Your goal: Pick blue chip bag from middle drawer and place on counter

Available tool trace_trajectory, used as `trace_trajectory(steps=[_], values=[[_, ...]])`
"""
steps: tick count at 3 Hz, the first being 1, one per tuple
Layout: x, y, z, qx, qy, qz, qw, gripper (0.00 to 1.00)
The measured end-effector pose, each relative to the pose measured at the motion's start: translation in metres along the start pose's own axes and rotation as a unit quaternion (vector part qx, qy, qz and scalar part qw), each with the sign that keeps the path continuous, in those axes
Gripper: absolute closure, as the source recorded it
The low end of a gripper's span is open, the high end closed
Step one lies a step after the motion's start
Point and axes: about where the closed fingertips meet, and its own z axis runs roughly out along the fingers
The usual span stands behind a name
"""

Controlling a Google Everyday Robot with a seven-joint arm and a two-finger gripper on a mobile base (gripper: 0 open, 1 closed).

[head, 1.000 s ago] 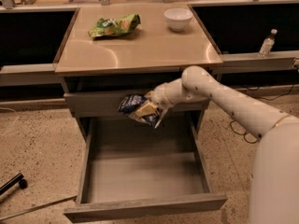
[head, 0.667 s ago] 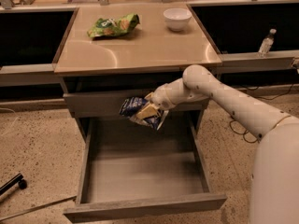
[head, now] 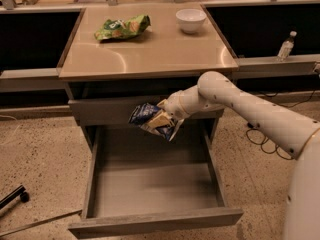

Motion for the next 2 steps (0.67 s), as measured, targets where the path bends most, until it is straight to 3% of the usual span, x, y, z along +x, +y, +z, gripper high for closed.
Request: trace_trajectory(steps=[1, 2], values=[[-0.011, 0.011, -0.062, 0.093, 0.017, 0.0, 0.9955, 1.0], [-0.061, -0.009, -0.123, 0.125, 0.003, -0.045, 0.9911, 1.0]])
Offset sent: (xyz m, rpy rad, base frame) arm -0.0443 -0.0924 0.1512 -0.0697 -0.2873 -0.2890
